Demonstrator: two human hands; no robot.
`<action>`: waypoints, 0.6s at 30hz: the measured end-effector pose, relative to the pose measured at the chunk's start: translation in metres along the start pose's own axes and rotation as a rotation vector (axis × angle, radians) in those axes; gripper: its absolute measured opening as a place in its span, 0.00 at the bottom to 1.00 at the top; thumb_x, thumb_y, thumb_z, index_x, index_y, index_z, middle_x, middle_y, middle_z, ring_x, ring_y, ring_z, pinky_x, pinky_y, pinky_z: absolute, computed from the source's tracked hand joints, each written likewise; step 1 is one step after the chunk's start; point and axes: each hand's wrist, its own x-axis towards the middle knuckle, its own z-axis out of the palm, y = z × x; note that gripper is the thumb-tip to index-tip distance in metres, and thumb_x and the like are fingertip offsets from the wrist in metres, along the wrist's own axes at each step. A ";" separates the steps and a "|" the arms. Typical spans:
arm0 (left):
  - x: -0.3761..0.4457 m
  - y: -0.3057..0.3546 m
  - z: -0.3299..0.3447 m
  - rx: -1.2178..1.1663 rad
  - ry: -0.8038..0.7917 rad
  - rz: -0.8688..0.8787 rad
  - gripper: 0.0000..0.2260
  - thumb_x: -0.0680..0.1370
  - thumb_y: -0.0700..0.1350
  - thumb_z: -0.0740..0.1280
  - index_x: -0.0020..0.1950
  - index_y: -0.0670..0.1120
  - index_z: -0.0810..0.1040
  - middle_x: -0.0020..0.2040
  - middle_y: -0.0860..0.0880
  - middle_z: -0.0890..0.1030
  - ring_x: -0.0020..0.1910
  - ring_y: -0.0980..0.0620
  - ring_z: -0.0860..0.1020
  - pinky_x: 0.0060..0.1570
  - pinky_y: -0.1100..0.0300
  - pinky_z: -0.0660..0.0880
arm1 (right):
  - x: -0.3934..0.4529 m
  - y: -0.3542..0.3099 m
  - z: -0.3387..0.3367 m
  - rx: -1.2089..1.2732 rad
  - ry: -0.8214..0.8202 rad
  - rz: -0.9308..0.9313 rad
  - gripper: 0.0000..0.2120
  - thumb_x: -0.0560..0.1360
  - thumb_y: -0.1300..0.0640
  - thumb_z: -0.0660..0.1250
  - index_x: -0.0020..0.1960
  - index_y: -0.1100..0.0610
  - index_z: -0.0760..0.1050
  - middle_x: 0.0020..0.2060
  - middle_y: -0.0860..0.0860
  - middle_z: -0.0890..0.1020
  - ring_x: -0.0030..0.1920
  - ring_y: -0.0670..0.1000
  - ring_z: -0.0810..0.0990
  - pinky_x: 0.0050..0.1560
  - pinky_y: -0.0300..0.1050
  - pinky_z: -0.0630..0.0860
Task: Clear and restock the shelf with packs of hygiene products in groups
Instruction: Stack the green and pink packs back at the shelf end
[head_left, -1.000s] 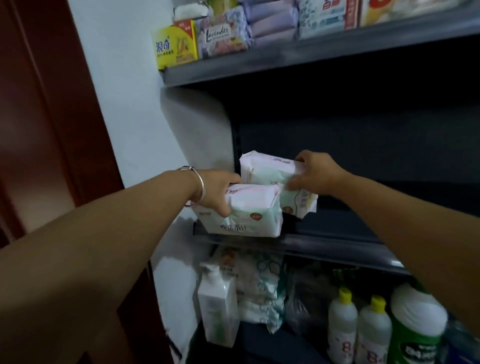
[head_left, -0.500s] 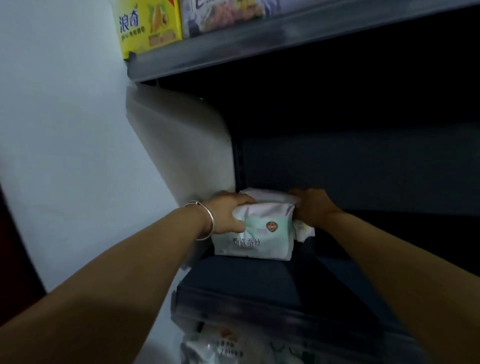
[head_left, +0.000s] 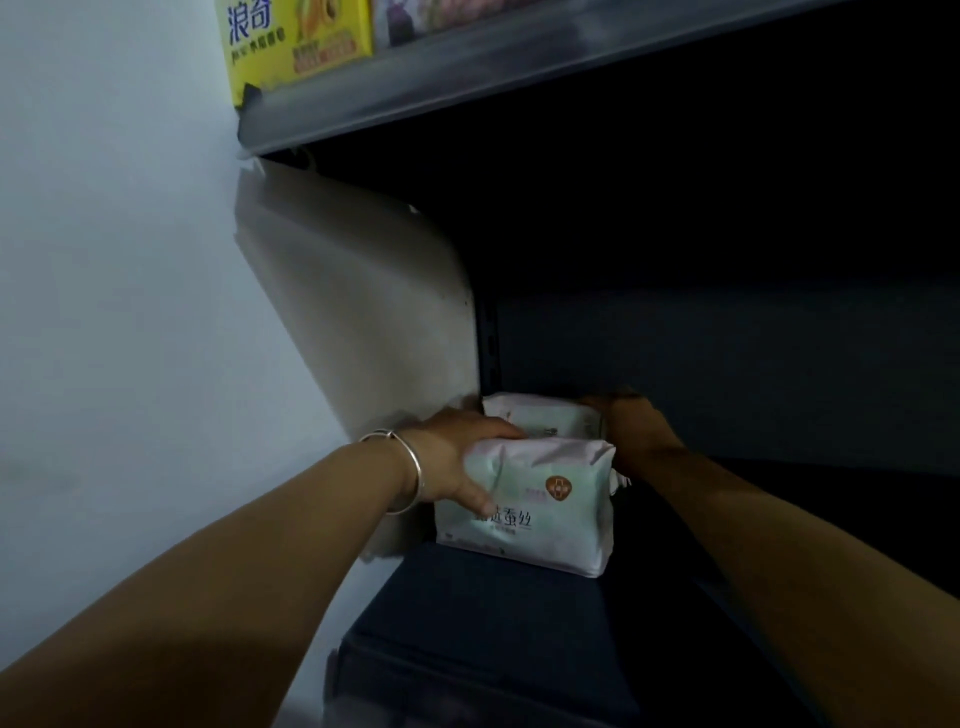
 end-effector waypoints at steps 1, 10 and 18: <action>-0.001 0.000 0.000 -0.019 0.002 0.003 0.35 0.68 0.45 0.76 0.71 0.58 0.66 0.58 0.58 0.66 0.59 0.57 0.66 0.58 0.68 0.61 | 0.002 0.001 0.002 0.005 -0.001 0.015 0.16 0.79 0.56 0.60 0.66 0.54 0.71 0.63 0.57 0.74 0.61 0.56 0.75 0.60 0.47 0.73; 0.001 -0.001 0.004 -0.053 -0.010 -0.002 0.35 0.67 0.43 0.77 0.70 0.57 0.66 0.62 0.55 0.68 0.61 0.56 0.67 0.59 0.67 0.62 | 0.004 0.005 0.003 0.223 -0.037 0.132 0.21 0.77 0.61 0.63 0.69 0.54 0.65 0.63 0.59 0.73 0.61 0.59 0.74 0.58 0.44 0.71; 0.000 0.004 -0.002 -0.013 -0.050 -0.019 0.36 0.66 0.41 0.77 0.70 0.56 0.66 0.67 0.54 0.68 0.65 0.54 0.67 0.60 0.67 0.63 | -0.014 -0.001 -0.011 0.378 0.040 0.129 0.20 0.74 0.64 0.67 0.65 0.59 0.68 0.62 0.59 0.75 0.61 0.56 0.75 0.53 0.39 0.70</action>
